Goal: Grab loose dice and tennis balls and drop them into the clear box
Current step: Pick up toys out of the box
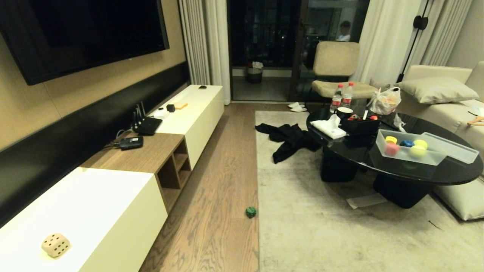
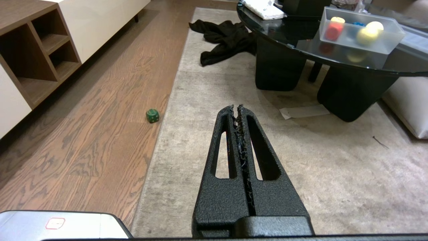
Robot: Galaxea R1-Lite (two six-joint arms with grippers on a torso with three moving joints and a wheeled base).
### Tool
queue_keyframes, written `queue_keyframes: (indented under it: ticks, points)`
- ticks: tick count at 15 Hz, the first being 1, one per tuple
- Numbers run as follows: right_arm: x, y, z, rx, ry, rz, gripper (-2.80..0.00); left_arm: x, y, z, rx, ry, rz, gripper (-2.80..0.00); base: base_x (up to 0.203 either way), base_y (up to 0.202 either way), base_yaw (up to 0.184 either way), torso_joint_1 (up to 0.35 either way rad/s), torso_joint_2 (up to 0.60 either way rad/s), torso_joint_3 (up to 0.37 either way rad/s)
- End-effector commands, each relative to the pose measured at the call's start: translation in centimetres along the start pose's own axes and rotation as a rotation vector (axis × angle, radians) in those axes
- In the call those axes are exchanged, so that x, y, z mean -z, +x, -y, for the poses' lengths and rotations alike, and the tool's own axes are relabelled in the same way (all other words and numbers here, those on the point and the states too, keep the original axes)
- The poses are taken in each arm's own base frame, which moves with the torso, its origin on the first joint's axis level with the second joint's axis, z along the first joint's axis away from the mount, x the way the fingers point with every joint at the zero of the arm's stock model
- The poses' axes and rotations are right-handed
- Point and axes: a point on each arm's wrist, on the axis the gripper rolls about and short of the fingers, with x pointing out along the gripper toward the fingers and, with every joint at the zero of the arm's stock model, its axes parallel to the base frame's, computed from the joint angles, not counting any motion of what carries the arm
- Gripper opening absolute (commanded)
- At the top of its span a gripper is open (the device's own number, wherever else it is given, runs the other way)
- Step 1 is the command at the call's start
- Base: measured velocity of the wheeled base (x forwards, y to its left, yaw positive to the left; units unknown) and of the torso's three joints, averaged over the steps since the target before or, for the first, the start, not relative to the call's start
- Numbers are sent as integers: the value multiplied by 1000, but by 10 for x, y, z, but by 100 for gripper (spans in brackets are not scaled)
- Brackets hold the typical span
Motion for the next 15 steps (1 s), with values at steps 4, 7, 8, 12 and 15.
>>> queue_keyframes:
  ticks: [4,7,8,12,15]
  points:
    - [0,0,0,-1,-1,-2,-280,0,0,0,-1,-1,-1,-280,0,0,0,0,0,0]
    - [0,0,0,-1,-2,-2,-280,0,0,0,-1,4,-1,-280,0,0,0,0,0,0]
    - [0,0,0,-1,-2,-2,-280,0,0,0,-1,4,-1,-280,0,0,0,0,0,0]
    - [0,0,0,-1,-2,-2,-280,0,0,0,-2,23,1,-280,0,0,0,0,0,0]
    - [0,0,0,-1,-2,-2,-280,-12,-4,0,-4,31,17,-280,0,0,0,0,0,0]
